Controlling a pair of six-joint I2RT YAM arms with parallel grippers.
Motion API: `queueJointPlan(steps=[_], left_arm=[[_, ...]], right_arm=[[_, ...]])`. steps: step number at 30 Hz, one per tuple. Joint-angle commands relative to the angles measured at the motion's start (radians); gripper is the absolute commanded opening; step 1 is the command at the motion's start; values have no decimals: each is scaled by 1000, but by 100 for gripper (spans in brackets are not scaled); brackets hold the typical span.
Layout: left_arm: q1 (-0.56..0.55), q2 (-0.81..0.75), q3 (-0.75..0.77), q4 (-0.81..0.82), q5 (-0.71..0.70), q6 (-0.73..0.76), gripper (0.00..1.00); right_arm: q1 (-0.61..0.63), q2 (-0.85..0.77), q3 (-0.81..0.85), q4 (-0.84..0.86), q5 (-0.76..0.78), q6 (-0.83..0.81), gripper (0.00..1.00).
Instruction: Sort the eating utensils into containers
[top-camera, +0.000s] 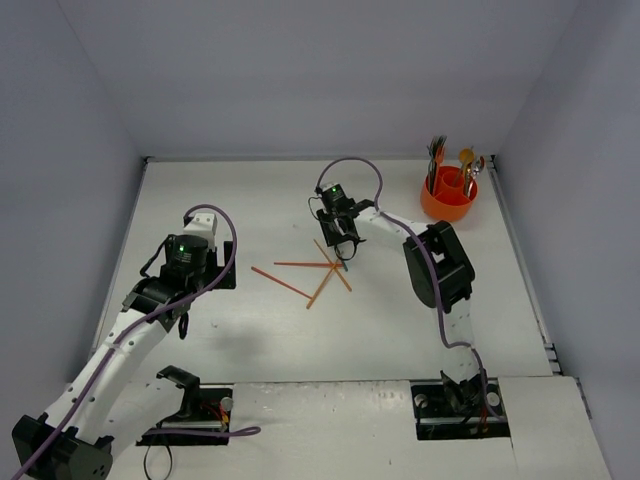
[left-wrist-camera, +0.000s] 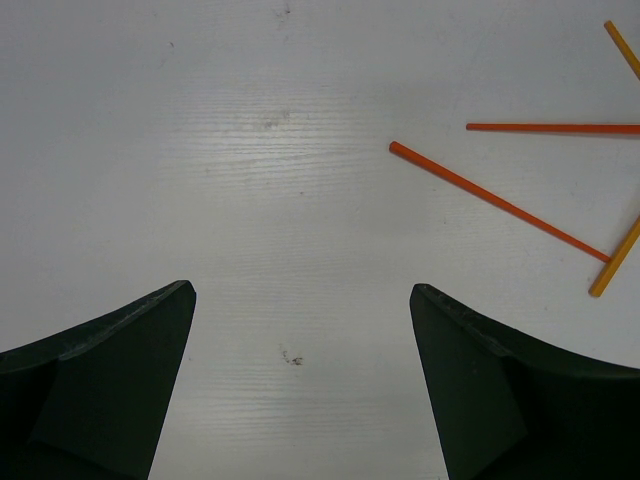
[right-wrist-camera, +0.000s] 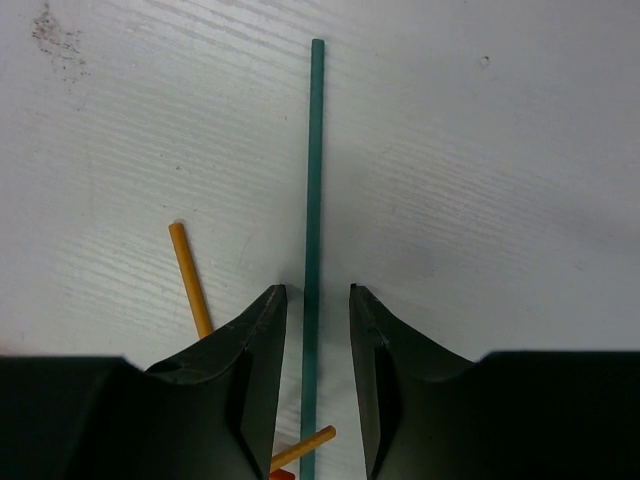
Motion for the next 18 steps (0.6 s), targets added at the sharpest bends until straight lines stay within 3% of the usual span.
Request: queueJointPlan(steps=[1, 9, 18], left_arm=[[4, -2, 34, 35, -7, -5, 87], [4, -3, 34, 35, -8, -3, 87], [4, -3, 33, 34, -13, -2, 87]], right_arm=[[9, 21, 31, -55, 91, 9, 25], [-42, 10, 34, -75, 74, -26, 0], [-226, -111, 3, -69, -19, -126, 0]])
